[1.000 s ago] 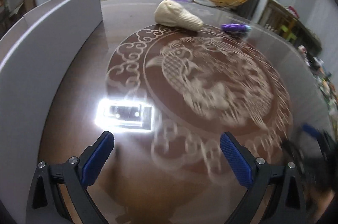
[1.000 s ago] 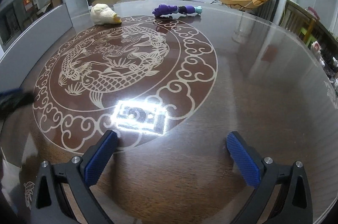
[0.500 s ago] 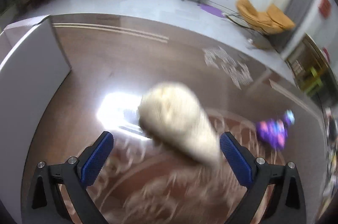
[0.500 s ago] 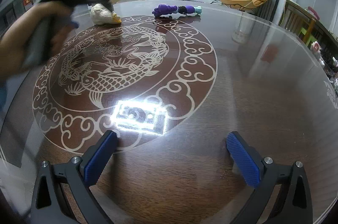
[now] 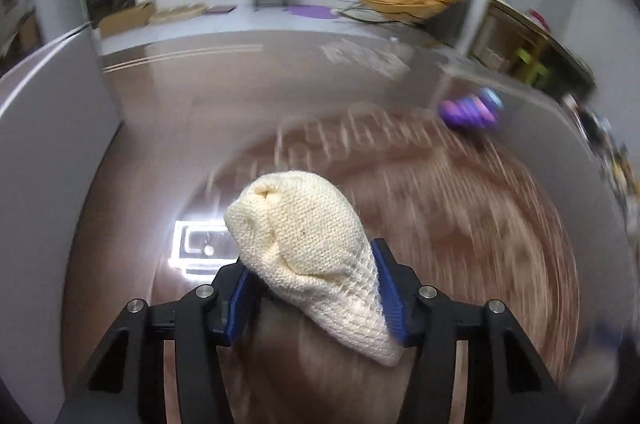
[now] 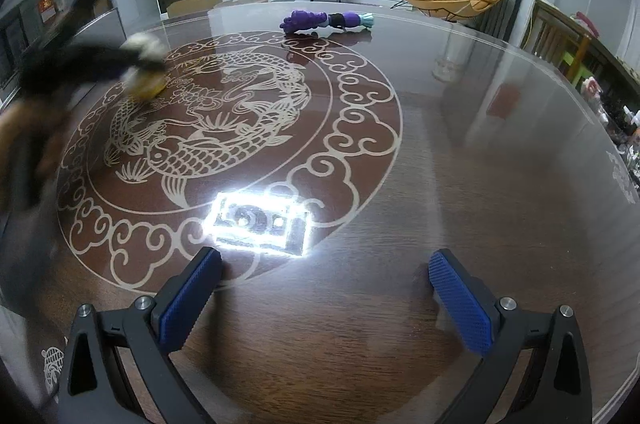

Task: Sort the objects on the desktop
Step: 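Grasp the cream knit hat with the left tool and lift it, then grasp the purple toy figure with the right tool while the left tool holds the cream hat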

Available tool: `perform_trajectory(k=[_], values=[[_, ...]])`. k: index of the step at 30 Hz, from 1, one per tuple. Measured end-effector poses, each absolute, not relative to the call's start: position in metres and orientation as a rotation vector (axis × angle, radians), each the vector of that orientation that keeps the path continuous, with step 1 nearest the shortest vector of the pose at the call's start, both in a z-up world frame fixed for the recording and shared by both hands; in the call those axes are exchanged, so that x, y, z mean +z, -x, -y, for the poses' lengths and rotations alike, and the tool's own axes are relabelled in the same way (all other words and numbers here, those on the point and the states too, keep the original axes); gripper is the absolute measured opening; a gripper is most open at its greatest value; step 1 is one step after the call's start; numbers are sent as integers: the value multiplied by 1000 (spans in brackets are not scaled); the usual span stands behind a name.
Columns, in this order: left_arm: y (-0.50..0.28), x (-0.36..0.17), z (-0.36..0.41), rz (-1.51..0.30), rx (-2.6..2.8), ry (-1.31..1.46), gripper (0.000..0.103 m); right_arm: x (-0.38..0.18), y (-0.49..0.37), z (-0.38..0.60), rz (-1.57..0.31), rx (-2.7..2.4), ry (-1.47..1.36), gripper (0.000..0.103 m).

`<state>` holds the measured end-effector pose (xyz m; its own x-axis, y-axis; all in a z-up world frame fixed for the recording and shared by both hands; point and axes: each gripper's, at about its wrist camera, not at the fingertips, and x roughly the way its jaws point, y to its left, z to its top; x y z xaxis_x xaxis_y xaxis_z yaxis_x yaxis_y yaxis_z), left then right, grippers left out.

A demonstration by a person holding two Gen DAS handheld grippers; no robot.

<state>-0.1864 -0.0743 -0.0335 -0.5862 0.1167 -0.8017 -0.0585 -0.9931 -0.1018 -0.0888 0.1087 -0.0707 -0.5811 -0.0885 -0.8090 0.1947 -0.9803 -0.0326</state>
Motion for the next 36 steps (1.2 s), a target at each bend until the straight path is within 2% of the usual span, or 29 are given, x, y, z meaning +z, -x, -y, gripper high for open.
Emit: perform_trajectory(k=[2, 7, 11, 14, 16, 18, 22, 23, 24, 26, 32, 36], values=[[144, -34, 73, 32, 2689, 1333, 54, -71, 89, -109, -177, -2654, -1348, 103], [100, -31, 85, 57, 2692, 1280, 54, -71, 91, -111, -129, -2638, -1349, 103], [103, -32, 86, 52, 2697, 1284, 54, -59, 138, -102, 53, -2518, -1347, 103], [101, -32, 83, 35, 2701, 1288, 54, -46, 205, -92, 235, -2525, -1326, 103], [103, -33, 83, 50, 2697, 1286, 54, -43, 249, -86, 335, -2550, -1324, 96], [104, -34, 84, 49, 2697, 1287, 54, -49, 297, -79, 471, -2549, -1373, 80], [103, -35, 81, 32, 2702, 1290, 54, -54, 348, -67, 589, -2589, -1427, 74], [103, -35, 81, 32, 2702, 1290, 54, -56, 357, -67, 646, -2579, -1428, 66], [103, -35, 81, 34, 2702, 1290, 54, -55, 361, -67, 660, -2609, -1425, 46], [103, -35, 82, 36, 2700, 1292, 54, -55, 365, -67, 670, -2609, -1407, 33], [103, -35, 82, 37, 2699, 1291, 54, -46, 327, -69, 511, -2517, -1343, 29], [105, -34, 86, 66, 2690, 1281, 54, -51, 239, -84, 501, -2300, -1324, 26]])
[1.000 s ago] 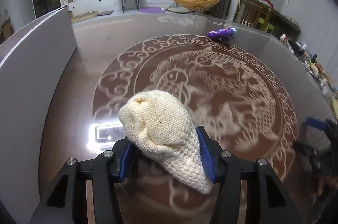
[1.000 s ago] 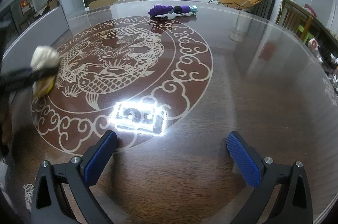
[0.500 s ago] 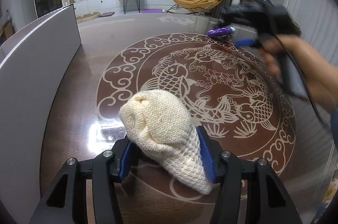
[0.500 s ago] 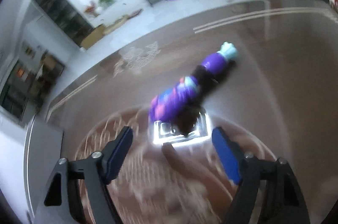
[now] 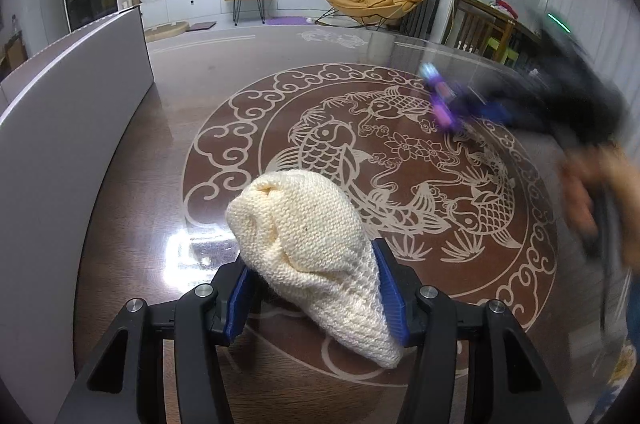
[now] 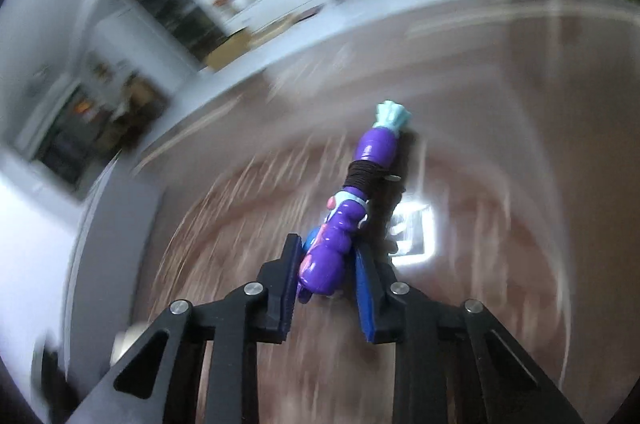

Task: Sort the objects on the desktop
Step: 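Grasp the purple toy figure with the right tool while the left tool holds the cream hat, then carry the cream hat with the left tool while the right tool carries the purple toy to the bin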

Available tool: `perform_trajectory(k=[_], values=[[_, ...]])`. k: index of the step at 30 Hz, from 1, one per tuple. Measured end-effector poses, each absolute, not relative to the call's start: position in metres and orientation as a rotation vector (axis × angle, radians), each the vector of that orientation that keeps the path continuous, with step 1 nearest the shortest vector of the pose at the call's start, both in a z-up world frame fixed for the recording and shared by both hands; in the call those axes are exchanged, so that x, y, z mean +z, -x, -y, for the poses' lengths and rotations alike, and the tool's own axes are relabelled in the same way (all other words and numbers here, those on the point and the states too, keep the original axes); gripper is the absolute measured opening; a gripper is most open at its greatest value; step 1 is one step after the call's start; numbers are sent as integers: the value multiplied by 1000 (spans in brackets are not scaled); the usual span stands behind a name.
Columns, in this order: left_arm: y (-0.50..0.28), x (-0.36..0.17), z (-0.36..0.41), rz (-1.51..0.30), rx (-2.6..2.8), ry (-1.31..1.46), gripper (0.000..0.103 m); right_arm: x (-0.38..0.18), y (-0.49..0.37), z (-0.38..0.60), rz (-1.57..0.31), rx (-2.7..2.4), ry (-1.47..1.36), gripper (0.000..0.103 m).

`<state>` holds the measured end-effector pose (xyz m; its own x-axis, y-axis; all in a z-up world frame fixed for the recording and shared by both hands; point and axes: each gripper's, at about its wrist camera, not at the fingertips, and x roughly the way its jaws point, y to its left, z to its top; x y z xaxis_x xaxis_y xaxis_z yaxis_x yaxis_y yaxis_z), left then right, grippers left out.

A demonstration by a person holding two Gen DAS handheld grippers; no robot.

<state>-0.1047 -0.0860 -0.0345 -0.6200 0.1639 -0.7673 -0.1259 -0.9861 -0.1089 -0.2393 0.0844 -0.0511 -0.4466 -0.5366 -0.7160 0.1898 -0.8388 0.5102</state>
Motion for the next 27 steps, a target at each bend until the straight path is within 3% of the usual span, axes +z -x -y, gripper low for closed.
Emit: perform_trajectory(k=[5, 8, 9, 10, 11, 12, 17, 20, 22, 23, 24, 25, 26, 27], values=[[74, -33, 85, 90, 2625, 1251, 54, -64, 114, -130, 590, -2126, -1308, 27], [46, -33, 82, 93, 2575, 1235, 59, -62, 69, -161, 556, -2209, -1298, 36], [40, -33, 83, 98, 2571, 1238, 64, -59, 60, -166, 527, -2236, -1295, 50], [34, -33, 85, 113, 2577, 1242, 76, -55, 51, -169, 485, -2268, -1286, 63], [32, -34, 86, 124, 2592, 1247, 91, -47, 43, -169, 409, -2328, -1277, 89], [31, -35, 89, 137, 2616, 1257, 93, -45, 40, -169, 356, -2367, -1272, 99], [34, -36, 96, 246, 2653, 1305, 94, -34, 47, -131, 173, -2413, -1316, 99], [40, -37, 84, 187, 2691, 1393, 94, -44, 70, -115, 99, -2432, -1417, 100], [43, -40, 74, 110, 2720, 1447, 94, -48, 75, -117, 72, -2466, -1409, 98], [42, -42, 70, 75, 2730, 1457, 93, -49, 77, -116, 60, -2466, -1414, 87], [41, -43, 65, 46, 2751, 1445, 88, -48, 78, -115, 34, -2482, -1415, 60], [37, -43, 68, 28, 2771, 1416, 64, -46, 82, -113, -1, -2499, -1423, 39], [35, -42, 64, -7, 2784, 1389, 55, -45, 86, -111, -12, -2496, -1432, 22], [35, -41, 63, -4, 2769, 1381, 53, -44, 86, -115, 24, -2473, -1448, 22]])
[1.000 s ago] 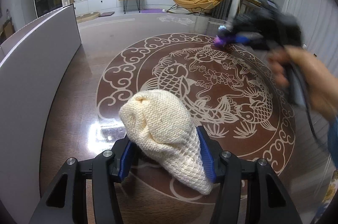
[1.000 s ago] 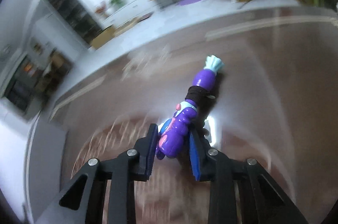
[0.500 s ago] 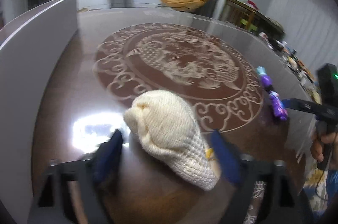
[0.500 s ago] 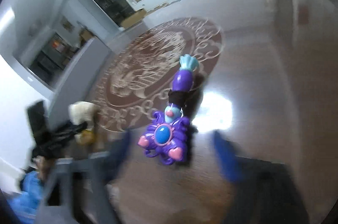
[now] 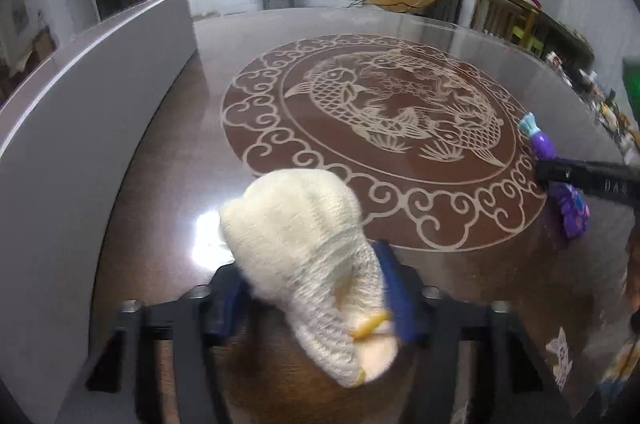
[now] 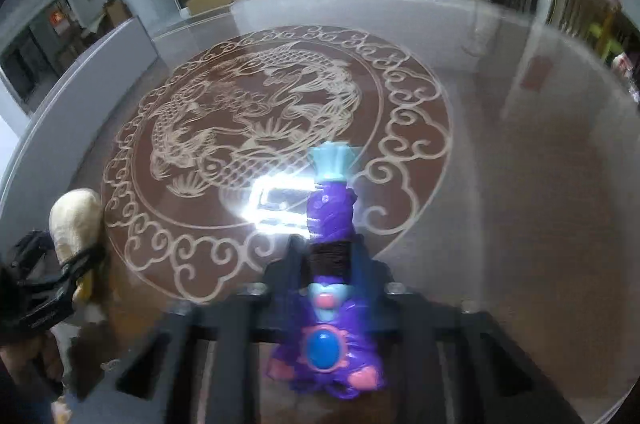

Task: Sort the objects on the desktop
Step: 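Carry the cream hat with the left tool while the right tool carries the purple toy to the bin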

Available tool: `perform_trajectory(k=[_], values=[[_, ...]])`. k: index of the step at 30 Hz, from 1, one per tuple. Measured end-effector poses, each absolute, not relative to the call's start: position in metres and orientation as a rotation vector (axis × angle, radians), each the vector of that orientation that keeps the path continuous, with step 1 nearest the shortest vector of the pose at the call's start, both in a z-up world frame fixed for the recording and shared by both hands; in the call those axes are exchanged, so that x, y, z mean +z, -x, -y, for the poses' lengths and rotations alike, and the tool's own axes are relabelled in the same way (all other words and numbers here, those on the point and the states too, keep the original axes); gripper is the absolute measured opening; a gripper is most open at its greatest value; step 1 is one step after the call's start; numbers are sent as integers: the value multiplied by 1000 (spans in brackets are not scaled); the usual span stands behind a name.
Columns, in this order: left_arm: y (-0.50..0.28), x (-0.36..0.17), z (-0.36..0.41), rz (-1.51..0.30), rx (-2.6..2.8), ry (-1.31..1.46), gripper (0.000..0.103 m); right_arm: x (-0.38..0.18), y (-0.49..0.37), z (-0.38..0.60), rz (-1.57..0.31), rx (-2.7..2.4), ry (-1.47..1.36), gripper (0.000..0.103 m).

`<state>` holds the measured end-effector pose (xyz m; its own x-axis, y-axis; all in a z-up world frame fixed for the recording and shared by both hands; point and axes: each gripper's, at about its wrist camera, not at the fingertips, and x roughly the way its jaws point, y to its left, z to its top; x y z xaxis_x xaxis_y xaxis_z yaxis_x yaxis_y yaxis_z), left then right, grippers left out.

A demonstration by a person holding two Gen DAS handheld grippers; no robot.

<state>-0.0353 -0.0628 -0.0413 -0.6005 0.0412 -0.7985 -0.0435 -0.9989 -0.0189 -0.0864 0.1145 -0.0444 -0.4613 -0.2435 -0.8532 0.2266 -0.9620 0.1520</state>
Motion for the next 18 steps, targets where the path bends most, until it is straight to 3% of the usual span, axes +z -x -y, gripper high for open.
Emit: perform_trajectory(k=[2, 12, 18], values=[[31, -36, 66, 47, 2752, 1340, 42, -41, 80, -116, -2, -2484, -1439, 22], [-14, 57, 116, 287, 2834, 1058, 42, 44, 43, -62, -49, -2471, -1128, 22], [-46, 109, 202, 350, 2960, 981, 42, 108, 32, 42, -78, -2331, -899, 22]])
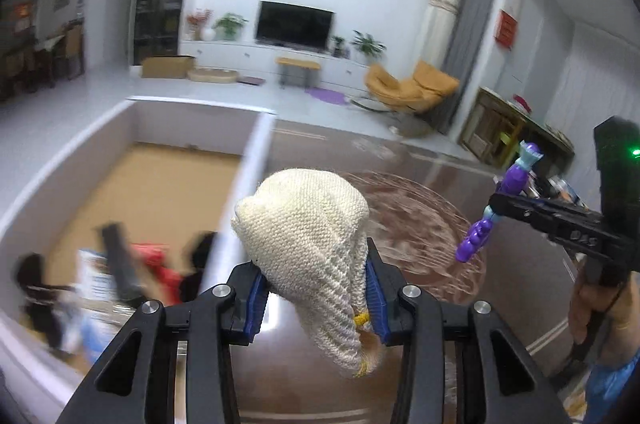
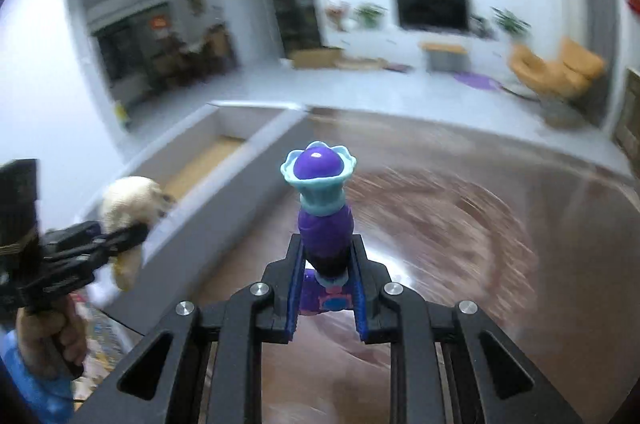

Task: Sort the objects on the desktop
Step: 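Carry the cream hat with the left tool while the right tool carries the purple toy to the bin, then open both tools over the bin, dropping the cream hat and purple toy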

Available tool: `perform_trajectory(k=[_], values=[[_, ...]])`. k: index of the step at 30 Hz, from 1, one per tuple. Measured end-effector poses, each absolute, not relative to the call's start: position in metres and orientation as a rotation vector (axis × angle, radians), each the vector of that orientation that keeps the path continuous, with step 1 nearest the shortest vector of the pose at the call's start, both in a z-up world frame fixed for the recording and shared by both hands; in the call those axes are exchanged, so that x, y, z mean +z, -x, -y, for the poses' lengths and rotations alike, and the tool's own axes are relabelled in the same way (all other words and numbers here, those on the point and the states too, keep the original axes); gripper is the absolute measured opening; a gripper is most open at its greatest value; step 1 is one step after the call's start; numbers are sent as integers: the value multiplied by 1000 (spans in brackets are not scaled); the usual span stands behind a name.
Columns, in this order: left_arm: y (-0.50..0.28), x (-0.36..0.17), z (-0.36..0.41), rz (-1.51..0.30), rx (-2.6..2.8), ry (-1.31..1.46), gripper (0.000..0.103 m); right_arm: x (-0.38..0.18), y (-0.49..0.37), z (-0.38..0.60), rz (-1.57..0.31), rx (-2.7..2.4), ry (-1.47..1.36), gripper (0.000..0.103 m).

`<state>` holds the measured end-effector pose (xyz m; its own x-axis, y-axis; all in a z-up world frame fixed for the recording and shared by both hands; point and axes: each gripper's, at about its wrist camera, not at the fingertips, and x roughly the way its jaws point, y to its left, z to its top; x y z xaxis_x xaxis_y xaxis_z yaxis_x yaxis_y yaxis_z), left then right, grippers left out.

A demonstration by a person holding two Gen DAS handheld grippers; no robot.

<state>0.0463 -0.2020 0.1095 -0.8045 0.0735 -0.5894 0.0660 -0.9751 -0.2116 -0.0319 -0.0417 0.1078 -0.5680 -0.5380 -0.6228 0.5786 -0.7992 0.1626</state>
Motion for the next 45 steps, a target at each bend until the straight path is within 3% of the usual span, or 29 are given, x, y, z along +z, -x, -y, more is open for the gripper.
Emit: perform_trajectory(k=[6, 13, 16, 20, 23, 24, 28, 36, 45], values=[[-53, 93, 301, 402, 3074, 1210, 42, 117, 22, 176, -69, -2034, -910, 22], [-36, 39, 365, 453, 3080, 1528, 48, 61, 27, 318, -277, -1856, -1105, 22], [-36, 27, 368, 470, 3092, 1556, 54, 38, 36, 346, -324, -1882, -1141, 28], [-44, 32, 366, 454, 3185, 1481, 84, 27, 46, 348, -240, -1924, -1127, 44], [-54, 42, 357, 363, 3323, 1420, 102, 37, 43, 330, -168, -1968, -1058, 76], [-56, 44, 350, 331, 3378, 1427, 103, 42, 41, 325, -173, -2000, -1025, 83], [-65, 49, 341, 309, 3452, 1428, 103, 50, 32, 312, -230, -2061, -908, 89], [-77, 60, 325, 448, 3437, 1381, 103, 63, 21, 306, -350, -2064, -882, 90], [-79, 70, 313, 370, 3495, 1394, 103, 66, 11, 308, -404, -2045, -883, 90]])
